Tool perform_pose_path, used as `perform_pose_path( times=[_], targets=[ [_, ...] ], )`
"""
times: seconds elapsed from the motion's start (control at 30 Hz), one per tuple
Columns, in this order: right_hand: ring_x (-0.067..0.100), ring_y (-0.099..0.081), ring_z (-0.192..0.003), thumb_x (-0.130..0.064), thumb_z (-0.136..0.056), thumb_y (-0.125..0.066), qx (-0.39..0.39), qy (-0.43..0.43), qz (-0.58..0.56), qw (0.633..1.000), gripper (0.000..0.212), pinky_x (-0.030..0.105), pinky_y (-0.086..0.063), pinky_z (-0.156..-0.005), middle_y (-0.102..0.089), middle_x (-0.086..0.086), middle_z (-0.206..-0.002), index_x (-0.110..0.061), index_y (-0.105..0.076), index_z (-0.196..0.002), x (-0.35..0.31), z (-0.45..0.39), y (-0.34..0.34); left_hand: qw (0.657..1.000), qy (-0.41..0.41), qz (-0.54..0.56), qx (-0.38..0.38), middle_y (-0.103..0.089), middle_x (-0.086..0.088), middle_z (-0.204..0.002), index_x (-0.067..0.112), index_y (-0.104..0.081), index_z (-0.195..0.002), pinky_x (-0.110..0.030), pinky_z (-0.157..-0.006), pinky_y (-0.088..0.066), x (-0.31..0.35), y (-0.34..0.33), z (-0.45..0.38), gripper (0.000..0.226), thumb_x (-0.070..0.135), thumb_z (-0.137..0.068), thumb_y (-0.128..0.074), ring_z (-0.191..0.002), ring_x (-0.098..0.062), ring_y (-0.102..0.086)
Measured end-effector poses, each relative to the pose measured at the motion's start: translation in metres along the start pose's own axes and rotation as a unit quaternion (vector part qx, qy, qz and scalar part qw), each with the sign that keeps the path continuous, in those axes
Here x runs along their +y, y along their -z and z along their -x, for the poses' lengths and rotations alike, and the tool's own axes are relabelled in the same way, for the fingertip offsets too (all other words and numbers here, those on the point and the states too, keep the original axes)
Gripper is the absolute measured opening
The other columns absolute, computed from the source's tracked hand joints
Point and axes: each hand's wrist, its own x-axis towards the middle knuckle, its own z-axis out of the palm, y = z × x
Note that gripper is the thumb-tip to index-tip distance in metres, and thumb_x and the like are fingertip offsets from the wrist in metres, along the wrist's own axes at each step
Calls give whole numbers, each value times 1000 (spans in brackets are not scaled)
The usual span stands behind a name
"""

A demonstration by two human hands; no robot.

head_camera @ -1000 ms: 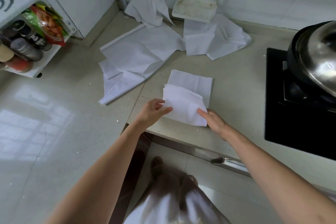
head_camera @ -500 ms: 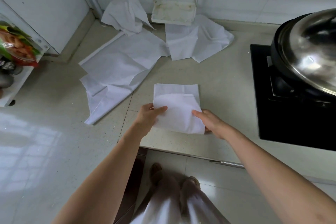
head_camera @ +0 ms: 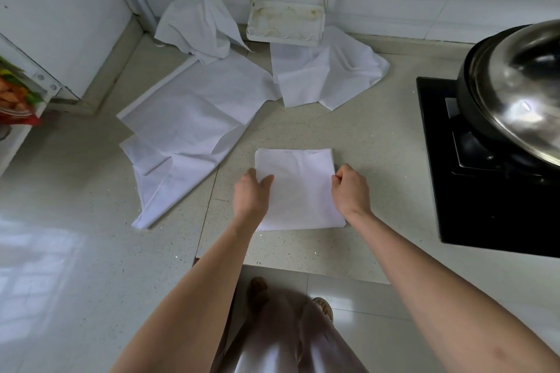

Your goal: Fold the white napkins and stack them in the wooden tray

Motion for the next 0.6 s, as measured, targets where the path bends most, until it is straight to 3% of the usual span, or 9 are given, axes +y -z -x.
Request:
perform_pose_path(
  times=[0.13,0.23,0.6],
  targets=[
    [26,-54,-75,-15,-97,-48,0,-15,14,1000,17,33,-39,-62,-63,14,-87,-8,-49,-82,-1,-9,-3,998,-7,-55,-22,-46,-4,-78,5,-44,-91,-22,-45,-25,1,1,-7,18,20,-101,-41,-58,-8,-38],
    [33,-60,-85,-18,-98,-49,-4,-21,20,1000,18,35,-41,-64,-64,17,-93,-3,-54,-89,-1,-12,-5,997,-5,-77,-30,-47,-6,-82,3,-46,-93,-21,-45,-25,2,1,-12,18,18,-101,-42,-60,-12,-40],
    [35,-61,-93,-22,-99,-47,-7,-8,65,998,22,41,-47,-72,-64,18,-100,-1,-53,-100,0,-18,-9,990,31,-129,-55,-59,-21,-114,-8,-48,-119,-27,-66,-41,10,-3,-24,32,18,-102,-40,-99,-31,-60]
  ],
)
